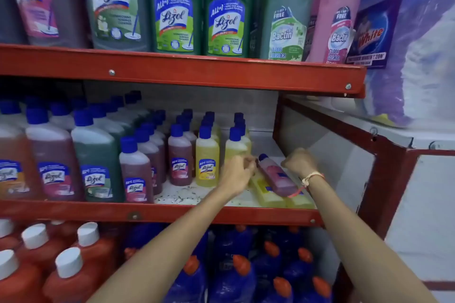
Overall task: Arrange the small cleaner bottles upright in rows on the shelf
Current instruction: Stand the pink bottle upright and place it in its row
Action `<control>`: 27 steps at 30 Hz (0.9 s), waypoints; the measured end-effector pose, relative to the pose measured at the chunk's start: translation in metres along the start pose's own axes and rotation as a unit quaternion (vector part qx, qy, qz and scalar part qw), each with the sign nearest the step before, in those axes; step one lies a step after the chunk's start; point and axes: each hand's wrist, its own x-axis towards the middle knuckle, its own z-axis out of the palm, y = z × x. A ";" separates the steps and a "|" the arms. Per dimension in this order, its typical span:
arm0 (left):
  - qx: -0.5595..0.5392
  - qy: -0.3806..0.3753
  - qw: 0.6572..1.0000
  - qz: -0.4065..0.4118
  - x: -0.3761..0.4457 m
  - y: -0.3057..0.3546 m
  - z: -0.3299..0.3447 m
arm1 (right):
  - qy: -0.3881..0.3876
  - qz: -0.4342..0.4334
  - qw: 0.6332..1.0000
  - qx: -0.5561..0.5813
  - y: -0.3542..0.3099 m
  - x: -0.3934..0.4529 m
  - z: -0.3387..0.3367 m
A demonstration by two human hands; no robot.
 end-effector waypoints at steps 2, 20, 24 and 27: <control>-0.026 -0.025 0.997 -0.063 0.006 -0.004 0.015 | -0.048 0.026 0.998 0.025 0.004 -0.002 0.001; -0.312 -0.084 0.917 -0.232 0.014 -0.003 0.024 | -0.233 0.128 0.907 0.327 0.009 -0.028 -0.012; -0.306 -0.077 0.929 -0.194 0.004 -0.010 0.002 | -0.225 0.091 0.903 0.355 -0.004 -0.051 -0.013; -0.294 -0.059 0.941 -0.156 -0.003 -0.017 -0.019 | -0.222 0.067 0.887 0.399 -0.020 -0.070 -0.008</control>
